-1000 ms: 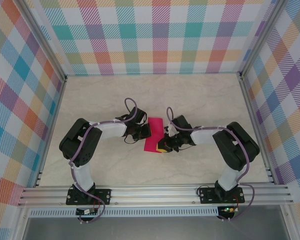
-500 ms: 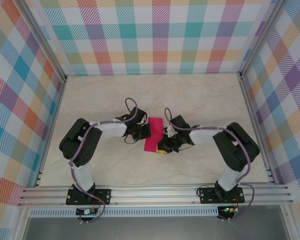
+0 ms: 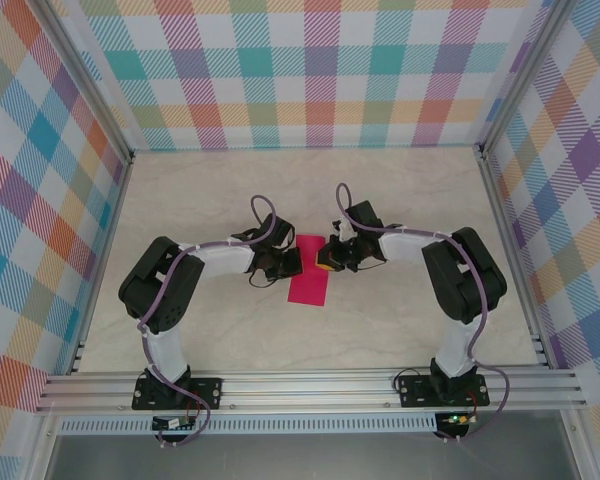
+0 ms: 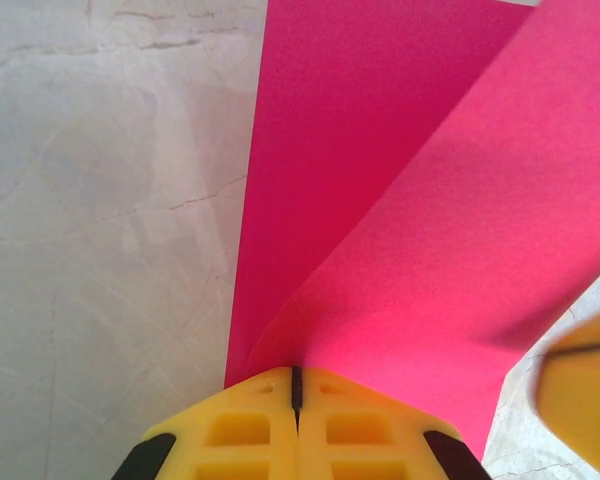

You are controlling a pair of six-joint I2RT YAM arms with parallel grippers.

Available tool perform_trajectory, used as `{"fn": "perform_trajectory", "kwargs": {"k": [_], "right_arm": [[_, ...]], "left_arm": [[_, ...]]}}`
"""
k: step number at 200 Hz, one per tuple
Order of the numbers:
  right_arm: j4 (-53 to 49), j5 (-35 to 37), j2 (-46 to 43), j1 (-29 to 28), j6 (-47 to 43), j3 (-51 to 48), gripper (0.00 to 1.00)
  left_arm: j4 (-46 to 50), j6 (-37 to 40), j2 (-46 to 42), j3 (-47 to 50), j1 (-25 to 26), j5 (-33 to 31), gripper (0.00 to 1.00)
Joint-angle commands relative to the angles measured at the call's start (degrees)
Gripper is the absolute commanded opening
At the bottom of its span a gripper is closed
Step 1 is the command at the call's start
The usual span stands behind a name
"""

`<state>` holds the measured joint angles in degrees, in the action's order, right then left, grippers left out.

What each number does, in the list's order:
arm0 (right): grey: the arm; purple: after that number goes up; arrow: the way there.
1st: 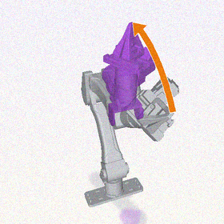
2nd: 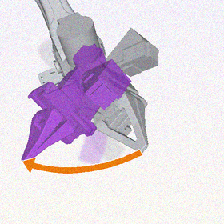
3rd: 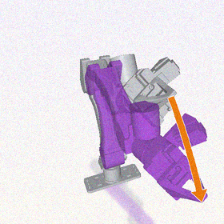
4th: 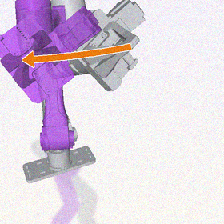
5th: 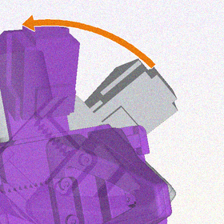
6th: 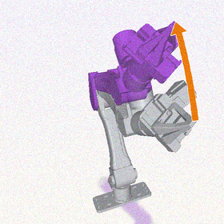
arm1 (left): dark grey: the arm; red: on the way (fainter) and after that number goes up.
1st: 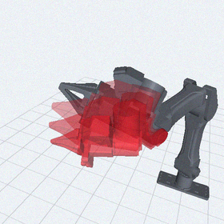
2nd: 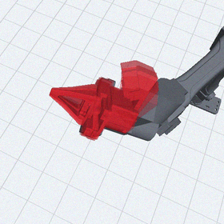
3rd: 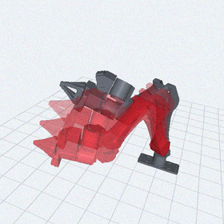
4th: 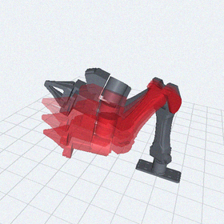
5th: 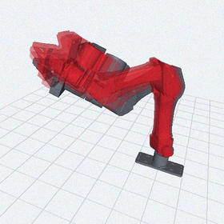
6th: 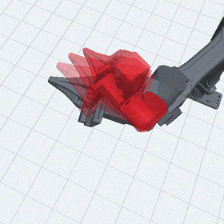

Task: Fold a paper plane with a square sheet of paper (pick it up from the middle)
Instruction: Fold the square sheet of paper in half at the center of the table.

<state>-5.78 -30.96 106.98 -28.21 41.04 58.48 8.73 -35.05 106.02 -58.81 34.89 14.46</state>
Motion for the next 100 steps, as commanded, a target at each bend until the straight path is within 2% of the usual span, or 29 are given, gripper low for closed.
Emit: {"fn": "perform_trajectory", "kwargs": {"k": [1, 100], "right_arm": [[-1.3, 2.3, 2.0, 0.5, -2.2, 0.6, 0.0], [-7.3, 6.9, 4.5, 1.0, -3.2, 1.6, 0.0]], "left_arm": [[9.1, 1.3, 3.7, 1.7, 0.8, -4.3, 0.0], [10.2, 1.9, 4.2, 1.8, 0.8, -5.5, 0.0]]}}
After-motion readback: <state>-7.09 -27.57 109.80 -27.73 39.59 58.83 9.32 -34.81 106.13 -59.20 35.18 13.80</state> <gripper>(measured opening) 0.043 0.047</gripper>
